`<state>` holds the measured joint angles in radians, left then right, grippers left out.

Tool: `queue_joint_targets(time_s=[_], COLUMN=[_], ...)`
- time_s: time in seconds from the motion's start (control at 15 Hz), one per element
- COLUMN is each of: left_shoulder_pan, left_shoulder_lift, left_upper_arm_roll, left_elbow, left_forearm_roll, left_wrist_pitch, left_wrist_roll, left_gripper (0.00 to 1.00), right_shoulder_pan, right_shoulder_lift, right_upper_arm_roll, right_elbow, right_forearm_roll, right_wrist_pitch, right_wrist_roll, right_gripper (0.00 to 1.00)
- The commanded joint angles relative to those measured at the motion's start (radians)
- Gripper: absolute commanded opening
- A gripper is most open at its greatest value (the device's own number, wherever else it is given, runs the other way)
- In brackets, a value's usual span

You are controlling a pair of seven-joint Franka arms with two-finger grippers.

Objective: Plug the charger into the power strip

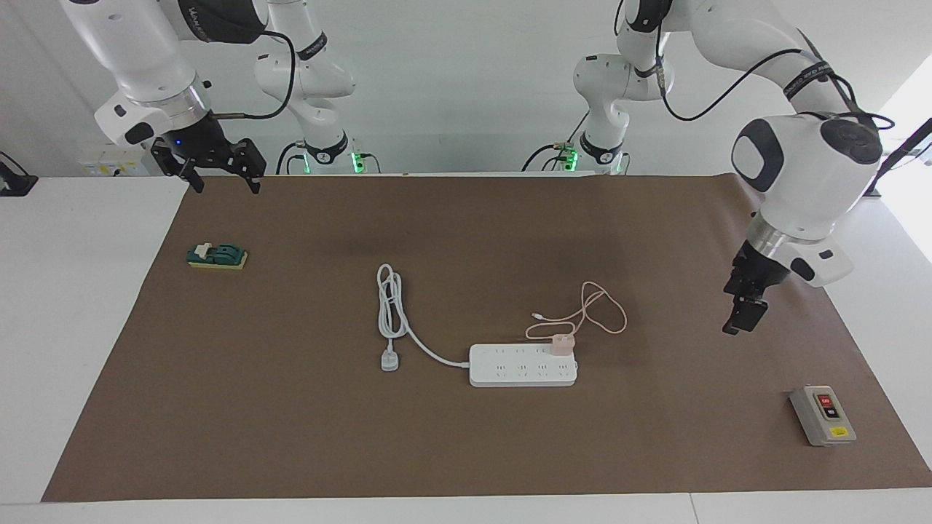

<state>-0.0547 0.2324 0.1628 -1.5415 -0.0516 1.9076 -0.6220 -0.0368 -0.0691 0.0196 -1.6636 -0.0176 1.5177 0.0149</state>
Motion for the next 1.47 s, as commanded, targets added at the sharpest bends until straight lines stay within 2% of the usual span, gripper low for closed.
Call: queue_joint_targets(time_s=[0.0,0.2,0.4,0.67,0.74,0.87,1.14,1.4], left_shoulder_pan=[0.039,0.046,0.041,0.02,-0.002,-0.025,-0.027,-0.033], left_shoulder_lift=[-0.062,-0.088,-0.123,-0.252,-0.26,-0.26,-0.289,-0.306], left_upper_arm_roll=[-0.006,-0.003,-0.008,-0.017,-0.029,-0.066,-0.115,-0.141], left_elbow=[-0.012,0.004,0.02,-0.168,-0.192,-0.203,-0.287,-0.293], left_forearm_roll=[0.021,0.045,0.045,0.042,0.044,0.044,0.035,0.049], left_wrist_pitch=[-0.094,-0.206,-0.284,-0.219,-0.206,-0.176,-0.013,-0.076], left_wrist_roll=[0.216,0.329,0.352,0.354,0.354,0.352,0.284,0.346], left_gripper=[1.0,1.0,1.0,1.0,1.0,1.0,1.0,1.0], right_shoulder_pan=[-0.018,-0.018,-0.018,-0.018,-0.018,-0.018,-0.018,-0.018], right_shoulder_lift=[-0.025,-0.025,-0.025,-0.025,-0.025,-0.025,-0.025,-0.025], right_upper_arm_roll=[0.011,0.011,0.011,0.011,0.011,0.011,0.011,0.011], right_elbow=[-0.028,-0.028,-0.028,-0.028,-0.028,-0.028,-0.028,-0.028], right_forearm_roll=[0.021,0.021,0.021,0.021,0.021,0.021,0.021,0.021], right_wrist_pitch=[0.012,0.012,0.012,0.012,0.012,0.012,0.012,0.012], right_wrist_roll=[-0.006,-0.006,-0.006,-0.006,-0.006,-0.006,-0.006,-0.006], right_gripper=[1.0,1.0,1.0,1.0,1.0,1.0,1.0,1.0])
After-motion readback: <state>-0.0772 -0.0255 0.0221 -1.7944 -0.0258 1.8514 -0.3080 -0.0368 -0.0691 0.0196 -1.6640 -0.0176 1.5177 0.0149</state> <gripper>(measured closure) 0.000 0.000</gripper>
